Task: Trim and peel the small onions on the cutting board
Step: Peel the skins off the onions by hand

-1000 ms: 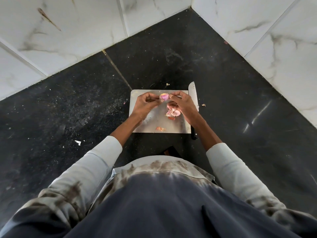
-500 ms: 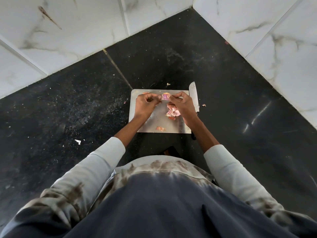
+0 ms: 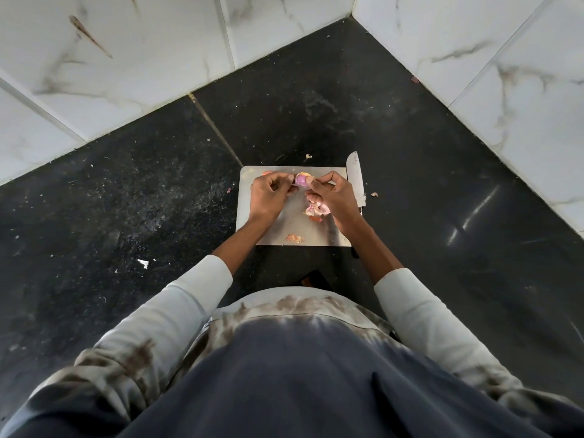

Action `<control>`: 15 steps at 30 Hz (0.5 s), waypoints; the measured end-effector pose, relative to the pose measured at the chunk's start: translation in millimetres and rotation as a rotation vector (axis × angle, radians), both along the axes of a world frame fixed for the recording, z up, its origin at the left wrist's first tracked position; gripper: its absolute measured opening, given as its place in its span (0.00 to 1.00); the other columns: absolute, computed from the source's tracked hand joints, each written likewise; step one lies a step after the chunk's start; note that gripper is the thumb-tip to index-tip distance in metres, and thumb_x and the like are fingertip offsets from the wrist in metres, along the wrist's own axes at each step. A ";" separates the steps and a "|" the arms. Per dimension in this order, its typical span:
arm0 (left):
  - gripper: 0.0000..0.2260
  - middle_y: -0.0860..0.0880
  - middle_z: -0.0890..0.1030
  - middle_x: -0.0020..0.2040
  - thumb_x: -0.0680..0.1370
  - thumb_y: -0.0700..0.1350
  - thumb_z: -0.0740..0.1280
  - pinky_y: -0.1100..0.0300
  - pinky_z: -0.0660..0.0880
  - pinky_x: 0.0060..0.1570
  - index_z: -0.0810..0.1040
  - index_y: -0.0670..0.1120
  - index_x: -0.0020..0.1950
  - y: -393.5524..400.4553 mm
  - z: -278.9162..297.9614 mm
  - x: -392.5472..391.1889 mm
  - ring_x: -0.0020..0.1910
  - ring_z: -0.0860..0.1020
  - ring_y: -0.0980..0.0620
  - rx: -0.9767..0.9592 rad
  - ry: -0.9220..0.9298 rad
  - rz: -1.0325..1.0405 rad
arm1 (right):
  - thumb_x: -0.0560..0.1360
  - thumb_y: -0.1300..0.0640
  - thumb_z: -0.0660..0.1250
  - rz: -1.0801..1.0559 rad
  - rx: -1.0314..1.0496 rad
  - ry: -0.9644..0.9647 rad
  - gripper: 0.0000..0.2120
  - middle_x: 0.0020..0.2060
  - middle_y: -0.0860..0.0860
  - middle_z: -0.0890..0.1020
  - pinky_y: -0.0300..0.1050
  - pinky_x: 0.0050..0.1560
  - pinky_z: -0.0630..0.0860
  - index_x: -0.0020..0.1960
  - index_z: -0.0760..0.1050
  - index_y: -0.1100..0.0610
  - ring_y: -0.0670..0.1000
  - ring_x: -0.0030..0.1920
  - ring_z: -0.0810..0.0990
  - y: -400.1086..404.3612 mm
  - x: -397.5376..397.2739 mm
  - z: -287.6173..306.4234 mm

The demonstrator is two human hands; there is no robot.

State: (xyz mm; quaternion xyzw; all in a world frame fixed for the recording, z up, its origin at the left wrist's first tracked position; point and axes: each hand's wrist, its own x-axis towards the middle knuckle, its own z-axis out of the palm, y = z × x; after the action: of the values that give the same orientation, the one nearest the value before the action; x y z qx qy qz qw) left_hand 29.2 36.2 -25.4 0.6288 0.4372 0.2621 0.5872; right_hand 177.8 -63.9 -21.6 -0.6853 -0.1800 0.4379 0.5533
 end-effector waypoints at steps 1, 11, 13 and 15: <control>0.08 0.46 0.89 0.50 0.82 0.44 0.73 0.44 0.85 0.57 0.87 0.42 0.58 -0.2 1.5 -0.1 0.49 0.88 0.46 -0.013 -0.007 -0.005 | 0.77 0.54 0.79 -0.002 0.001 0.005 0.16 0.52 0.60 0.88 0.53 0.59 0.86 0.57 0.78 0.62 0.56 0.50 0.90 0.0 0.4 -0.5; 0.06 0.49 0.89 0.46 0.78 0.44 0.78 0.49 0.86 0.53 0.89 0.43 0.53 1.1 10.2 0.5 0.46 0.88 0.51 0.130 0.027 0.007 | 0.75 0.52 0.81 -0.009 -0.001 0.025 0.23 0.54 0.58 0.88 0.50 0.58 0.86 0.62 0.78 0.64 0.54 0.52 0.90 1.7 -2.7 0.1; 0.05 0.50 0.89 0.46 0.78 0.43 0.78 0.52 0.86 0.52 0.89 0.43 0.53 -1.1 12.2 3.6 0.45 0.87 0.52 0.152 0.044 0.043 | 0.75 0.51 0.81 -0.031 -0.020 0.003 0.22 0.52 0.55 0.89 0.50 0.57 0.86 0.61 0.79 0.62 0.53 0.51 0.90 3.7 -3.5 -0.7; 0.05 0.50 0.89 0.47 0.78 0.42 0.77 0.56 0.86 0.51 0.89 0.43 0.53 -2.4 13.3 5.9 0.46 0.87 0.52 0.154 0.055 0.067 | 0.74 0.50 0.81 -0.040 -0.034 -0.025 0.21 0.51 0.54 0.89 0.52 0.58 0.86 0.60 0.79 0.60 0.54 0.51 0.90 5.2 -3.7 -1.9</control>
State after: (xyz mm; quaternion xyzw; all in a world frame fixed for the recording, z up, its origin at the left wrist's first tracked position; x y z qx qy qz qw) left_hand 35.1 33.7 -12.1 0.6640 0.4524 0.2970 0.5160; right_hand 174.2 -58.7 -23.5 -0.7034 -0.1656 0.4214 0.5478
